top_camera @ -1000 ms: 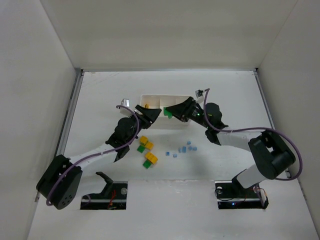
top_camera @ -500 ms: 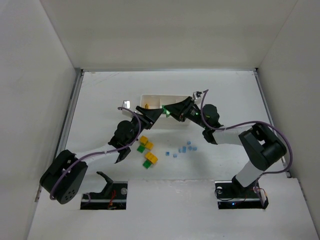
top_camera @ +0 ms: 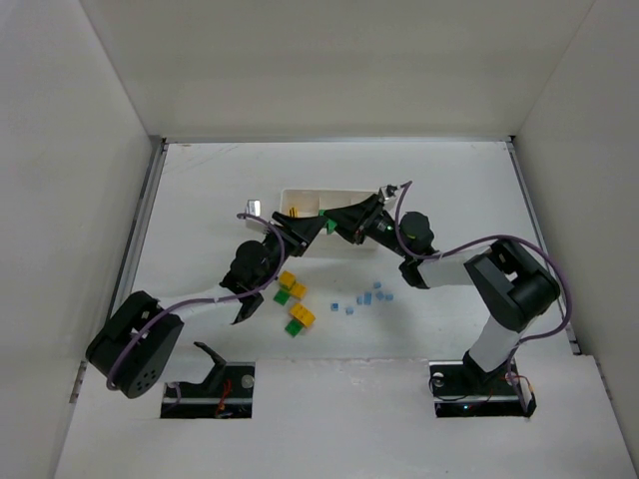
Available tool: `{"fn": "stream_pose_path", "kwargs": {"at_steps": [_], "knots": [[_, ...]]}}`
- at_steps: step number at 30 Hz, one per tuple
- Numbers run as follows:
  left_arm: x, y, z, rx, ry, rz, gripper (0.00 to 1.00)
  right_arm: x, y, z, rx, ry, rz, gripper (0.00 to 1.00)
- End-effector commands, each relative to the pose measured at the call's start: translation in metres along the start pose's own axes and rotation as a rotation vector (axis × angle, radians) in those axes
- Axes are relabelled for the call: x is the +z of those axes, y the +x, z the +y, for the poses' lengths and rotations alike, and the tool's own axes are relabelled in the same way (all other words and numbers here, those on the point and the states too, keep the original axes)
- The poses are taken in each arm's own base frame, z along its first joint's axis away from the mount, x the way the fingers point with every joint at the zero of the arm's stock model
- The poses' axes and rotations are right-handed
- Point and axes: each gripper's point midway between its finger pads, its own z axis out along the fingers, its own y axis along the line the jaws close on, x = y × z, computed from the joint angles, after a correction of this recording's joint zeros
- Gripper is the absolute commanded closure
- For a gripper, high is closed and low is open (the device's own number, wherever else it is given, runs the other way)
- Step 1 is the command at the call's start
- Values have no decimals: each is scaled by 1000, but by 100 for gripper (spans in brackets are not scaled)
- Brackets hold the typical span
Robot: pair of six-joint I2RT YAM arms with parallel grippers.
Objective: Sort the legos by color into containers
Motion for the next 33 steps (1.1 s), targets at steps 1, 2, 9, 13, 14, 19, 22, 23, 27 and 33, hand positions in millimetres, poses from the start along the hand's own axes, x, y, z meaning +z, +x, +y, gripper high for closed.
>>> {"fn": "stream_pose_path", "kwargs": {"at_steps": [1,2,9,13,14,19,22,23,27,33], "knots": [[3,-3,-24,-7,90,-13,58,7,7,36,-31,-129,27,65],[4,-3,-23,-8,88,-12,59,8,9,35,-27,-128,30,65],[-1,-8,-25,-9,101,-31,78,8,8,30,-22,-118,23,51],[-4,-11,-26,-5,102,-38,82,4,9,33,-39,-124,18,37],[-5,-12,-25,-5,100,-41,82,2,10,33,-43,-123,18,35],[-7,-16,-22,-11,91,-50,84,-6,1,28,-57,-106,-9,34],[-8,-17,-21,-10,91,-53,84,-7,1,26,-64,-103,-7,39],[-8,-18,-21,-12,92,-55,84,-7,3,27,-69,-105,-3,41],[-8,-19,-20,-19,87,-58,84,-6,3,26,-76,-105,-3,50],[-9,-20,-16,-23,78,-61,86,-6,1,24,-86,-100,-8,62]]}}
